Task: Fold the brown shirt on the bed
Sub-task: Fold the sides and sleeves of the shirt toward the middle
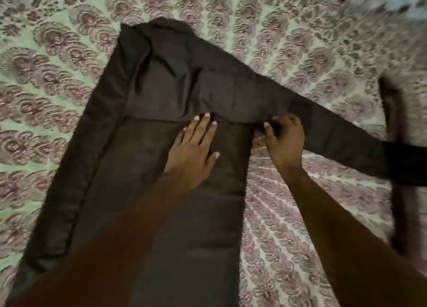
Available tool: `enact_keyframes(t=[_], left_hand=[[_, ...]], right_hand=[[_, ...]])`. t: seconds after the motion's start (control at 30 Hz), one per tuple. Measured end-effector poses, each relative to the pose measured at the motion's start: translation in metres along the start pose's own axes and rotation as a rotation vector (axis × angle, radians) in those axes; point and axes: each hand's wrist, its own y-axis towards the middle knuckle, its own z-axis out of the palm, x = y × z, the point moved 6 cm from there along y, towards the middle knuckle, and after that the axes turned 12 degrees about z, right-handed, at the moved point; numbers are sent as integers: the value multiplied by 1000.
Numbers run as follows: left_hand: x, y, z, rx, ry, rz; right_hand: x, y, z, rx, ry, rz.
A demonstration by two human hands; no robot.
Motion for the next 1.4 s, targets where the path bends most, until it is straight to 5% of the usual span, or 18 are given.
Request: enact_keyframes(t=[0.23,0.4,0.6,0.7,0.9,1.07,1.17,1.4], left_hand=[[-26,81,48,193,2,-77],[-20,81,61,88,-24,-103],[-22,83,52,105,-99,-117],[-21,88,39,81,-278,-155],[-9,48,-25,-402,-815,-424],[1,-3,-67,-273,-1449,-716],[14,-36,-93,-269,-1708,-665],[81,-138,-142,-361,-1124,-394]], right_hand=[[-97,52,-45,-75,4,442],[-94,81,-38,-25,-180,517],[-79,98,-20,85,261,576],[-55,79,-24,154,538,467],[20,-8,-46,342,890,133],[91,-78,-45,573,900,-43],[137,-123,-38,708,831,-171],[193,-229,12,942,657,-318]])
